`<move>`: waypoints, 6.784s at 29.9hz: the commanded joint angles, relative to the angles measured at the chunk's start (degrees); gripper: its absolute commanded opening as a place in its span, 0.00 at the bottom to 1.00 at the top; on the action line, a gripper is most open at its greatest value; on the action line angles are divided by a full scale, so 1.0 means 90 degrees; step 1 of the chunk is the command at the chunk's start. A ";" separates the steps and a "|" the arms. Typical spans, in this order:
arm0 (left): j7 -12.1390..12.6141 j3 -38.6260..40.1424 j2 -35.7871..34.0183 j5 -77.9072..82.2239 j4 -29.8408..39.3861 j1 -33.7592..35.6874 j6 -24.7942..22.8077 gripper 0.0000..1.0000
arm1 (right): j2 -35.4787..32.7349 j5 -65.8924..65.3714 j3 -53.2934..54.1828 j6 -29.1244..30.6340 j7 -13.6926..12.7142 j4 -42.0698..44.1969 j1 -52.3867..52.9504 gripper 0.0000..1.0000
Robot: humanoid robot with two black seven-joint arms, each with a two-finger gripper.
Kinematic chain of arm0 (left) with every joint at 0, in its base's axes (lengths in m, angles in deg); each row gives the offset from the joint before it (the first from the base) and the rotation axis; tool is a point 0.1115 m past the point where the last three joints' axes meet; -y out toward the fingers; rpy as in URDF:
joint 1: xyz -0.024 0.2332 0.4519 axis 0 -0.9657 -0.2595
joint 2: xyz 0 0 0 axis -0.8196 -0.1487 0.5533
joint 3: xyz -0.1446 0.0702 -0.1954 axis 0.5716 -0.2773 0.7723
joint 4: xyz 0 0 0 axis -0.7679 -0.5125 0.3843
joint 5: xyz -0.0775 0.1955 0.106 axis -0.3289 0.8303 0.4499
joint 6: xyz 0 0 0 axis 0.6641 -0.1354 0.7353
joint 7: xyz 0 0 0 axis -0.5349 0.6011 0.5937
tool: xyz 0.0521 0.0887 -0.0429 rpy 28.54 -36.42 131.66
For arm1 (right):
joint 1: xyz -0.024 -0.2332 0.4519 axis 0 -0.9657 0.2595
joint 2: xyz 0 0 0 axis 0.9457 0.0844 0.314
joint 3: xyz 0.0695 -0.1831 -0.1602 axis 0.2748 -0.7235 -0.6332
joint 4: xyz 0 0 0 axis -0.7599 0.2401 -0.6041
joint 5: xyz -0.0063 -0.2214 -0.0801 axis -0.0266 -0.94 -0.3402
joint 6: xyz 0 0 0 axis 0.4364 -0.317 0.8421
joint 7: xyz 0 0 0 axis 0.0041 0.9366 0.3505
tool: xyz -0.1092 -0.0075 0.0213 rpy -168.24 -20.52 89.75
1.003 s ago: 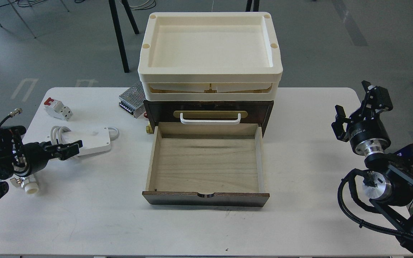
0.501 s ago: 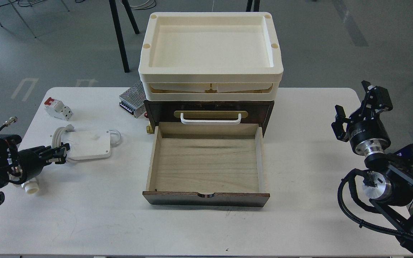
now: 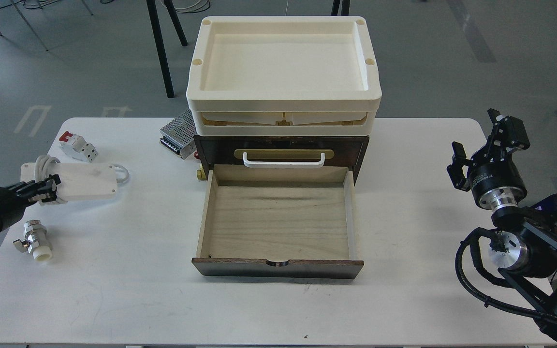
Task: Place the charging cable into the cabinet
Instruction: 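Lift the charging brick high with the left gripper, then carry the charging brick over the open drawer and lower it inside, then press the charging brick and cable down into the drawer with the left gripper, then open the left gripper and withdraw it from the drawer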
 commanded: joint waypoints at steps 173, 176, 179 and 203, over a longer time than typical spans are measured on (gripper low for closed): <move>0.0000 0.0476 0.2616 0.4545 0.3318 0.0062 0.0163 0.66 | 0.0000 -0.0010 0.0006 -0.0031 0.0000 0.0010 0.0010 0.99; 0.0000 0.0476 0.2616 0.4565 0.3241 0.0140 0.0163 0.66 | 0.0000 -0.0010 0.0006 -0.0031 0.0000 0.0010 0.0010 0.99; 0.0000 0.0476 0.2616 0.4565 0.3016 0.0267 0.0163 0.67 | 0.0000 -0.0010 0.0006 -0.0031 0.0000 0.0010 0.0010 0.99; 0.0000 0.0485 0.2381 0.4565 0.2771 0.0424 0.0163 0.74 | 0.0000 -0.0010 0.0006 -0.0031 0.0000 0.0010 0.0010 0.99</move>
